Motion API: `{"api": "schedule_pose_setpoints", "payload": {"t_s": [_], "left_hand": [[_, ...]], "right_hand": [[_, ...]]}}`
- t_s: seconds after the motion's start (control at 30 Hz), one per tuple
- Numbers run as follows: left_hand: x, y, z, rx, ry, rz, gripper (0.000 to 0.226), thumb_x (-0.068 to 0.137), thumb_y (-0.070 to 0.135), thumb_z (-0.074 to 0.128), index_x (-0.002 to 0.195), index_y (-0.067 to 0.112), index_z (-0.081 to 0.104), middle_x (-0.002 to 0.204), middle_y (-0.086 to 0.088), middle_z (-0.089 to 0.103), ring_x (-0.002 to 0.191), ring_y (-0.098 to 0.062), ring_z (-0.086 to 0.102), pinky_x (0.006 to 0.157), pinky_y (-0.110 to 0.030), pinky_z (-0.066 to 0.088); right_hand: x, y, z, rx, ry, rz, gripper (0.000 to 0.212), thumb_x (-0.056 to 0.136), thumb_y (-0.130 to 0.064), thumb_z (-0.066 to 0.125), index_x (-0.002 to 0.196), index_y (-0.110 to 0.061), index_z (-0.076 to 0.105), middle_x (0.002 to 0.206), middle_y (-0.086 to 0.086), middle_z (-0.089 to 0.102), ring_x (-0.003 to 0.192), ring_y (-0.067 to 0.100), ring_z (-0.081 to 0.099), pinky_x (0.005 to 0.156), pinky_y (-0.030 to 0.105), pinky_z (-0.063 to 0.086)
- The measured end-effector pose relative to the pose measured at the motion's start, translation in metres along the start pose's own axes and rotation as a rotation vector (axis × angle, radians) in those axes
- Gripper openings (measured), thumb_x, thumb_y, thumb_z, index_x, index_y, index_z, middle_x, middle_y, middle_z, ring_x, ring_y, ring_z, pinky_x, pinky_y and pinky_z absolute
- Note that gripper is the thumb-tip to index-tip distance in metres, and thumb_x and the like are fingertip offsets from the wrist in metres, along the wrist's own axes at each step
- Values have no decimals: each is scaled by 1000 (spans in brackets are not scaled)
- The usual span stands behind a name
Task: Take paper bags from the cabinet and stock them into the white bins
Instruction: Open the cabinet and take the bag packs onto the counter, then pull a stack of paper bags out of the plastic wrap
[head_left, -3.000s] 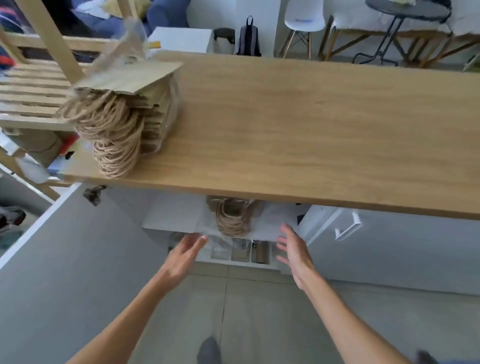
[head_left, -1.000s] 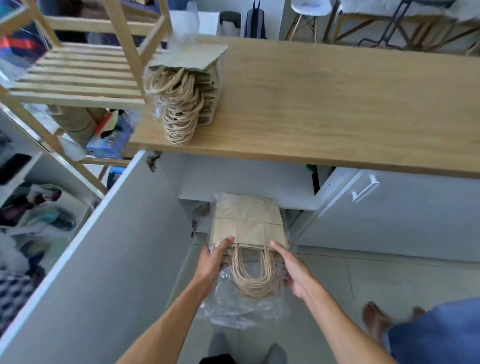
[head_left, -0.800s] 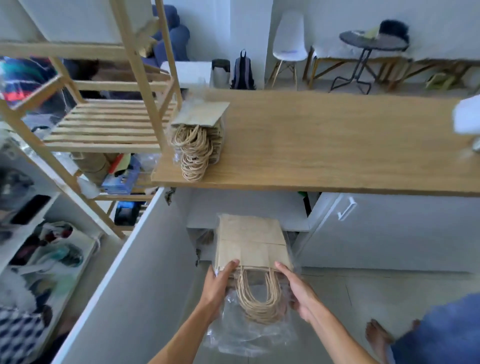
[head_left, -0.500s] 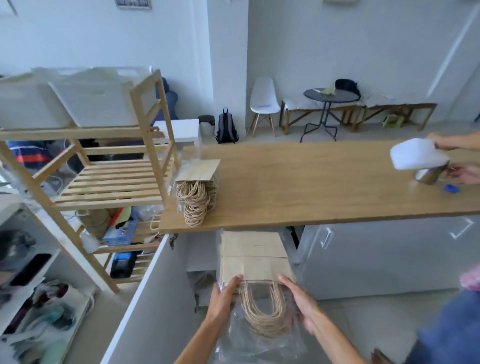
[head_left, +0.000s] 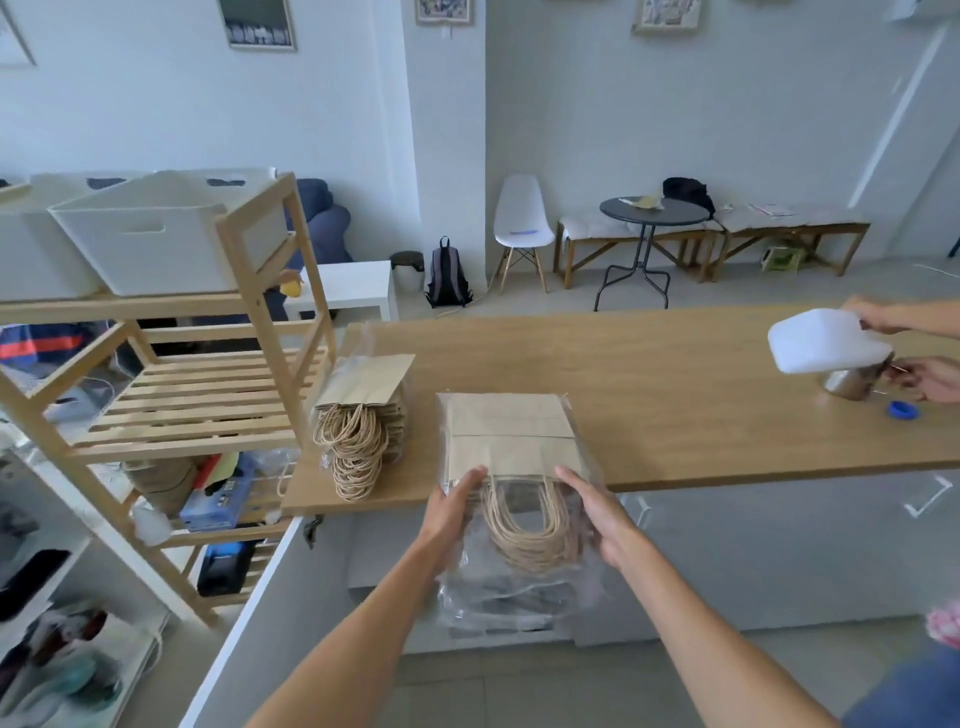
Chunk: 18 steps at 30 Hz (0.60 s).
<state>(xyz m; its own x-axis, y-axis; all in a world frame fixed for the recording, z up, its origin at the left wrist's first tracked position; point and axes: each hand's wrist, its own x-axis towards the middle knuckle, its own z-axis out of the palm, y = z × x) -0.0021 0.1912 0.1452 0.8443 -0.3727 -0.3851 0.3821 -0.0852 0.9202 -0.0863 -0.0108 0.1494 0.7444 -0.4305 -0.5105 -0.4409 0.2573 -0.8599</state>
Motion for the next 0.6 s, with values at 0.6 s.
{"api": "schedule_pose_setpoints", "payload": {"t_s": [0.6], "left_hand": [[197, 37, 31, 50, 215, -90, 59, 82, 54, 71, 116, 6, 71, 103, -3, 76, 102, -19, 69, 72, -25, 50]], "right_hand": [[212, -85, 2, -362, 5, 42, 82, 80, -77, 59, 134, -15, 65, 144, 13, 56, 129, 31, 55, 101, 34, 45]]}}
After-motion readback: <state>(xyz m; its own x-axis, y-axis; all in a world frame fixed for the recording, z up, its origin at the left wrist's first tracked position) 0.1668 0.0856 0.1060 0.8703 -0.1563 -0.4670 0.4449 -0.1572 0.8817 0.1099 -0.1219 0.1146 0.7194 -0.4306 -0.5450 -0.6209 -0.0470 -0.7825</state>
